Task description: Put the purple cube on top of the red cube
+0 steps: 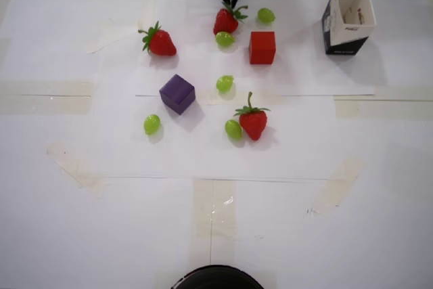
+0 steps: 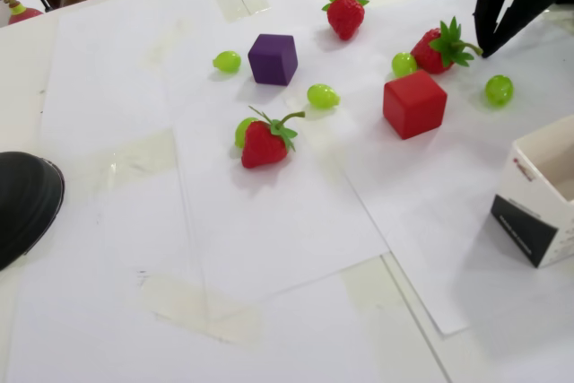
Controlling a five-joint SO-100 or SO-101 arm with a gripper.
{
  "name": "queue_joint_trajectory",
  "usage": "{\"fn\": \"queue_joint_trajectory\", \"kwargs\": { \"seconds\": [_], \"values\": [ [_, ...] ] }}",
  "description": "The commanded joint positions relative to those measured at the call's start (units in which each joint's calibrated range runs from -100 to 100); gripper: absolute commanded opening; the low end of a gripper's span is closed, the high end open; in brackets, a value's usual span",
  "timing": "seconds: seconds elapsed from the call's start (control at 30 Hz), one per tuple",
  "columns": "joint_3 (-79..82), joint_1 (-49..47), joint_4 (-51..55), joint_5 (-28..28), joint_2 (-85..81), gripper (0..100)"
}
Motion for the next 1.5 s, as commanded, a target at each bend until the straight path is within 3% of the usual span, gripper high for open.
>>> {"fn": "queue_joint_trajectory", "kwargs": {
  "seconds": [0.0,0.37,0.77,1.17,1.47],
  "values": [
    [-0.5,1.4,-1.8,-0.9,0.2,0],
    [-22.7,6.8,-1.9,6.7,11.7,0],
    [-54.4,10.4,-1.1,12.8,46.7,0],
    [-83.8,11.1,-3.9,24.1,78.2,0],
    [-102.7,10.9,-1.8,29.1,99.3,0]
  ]
}}
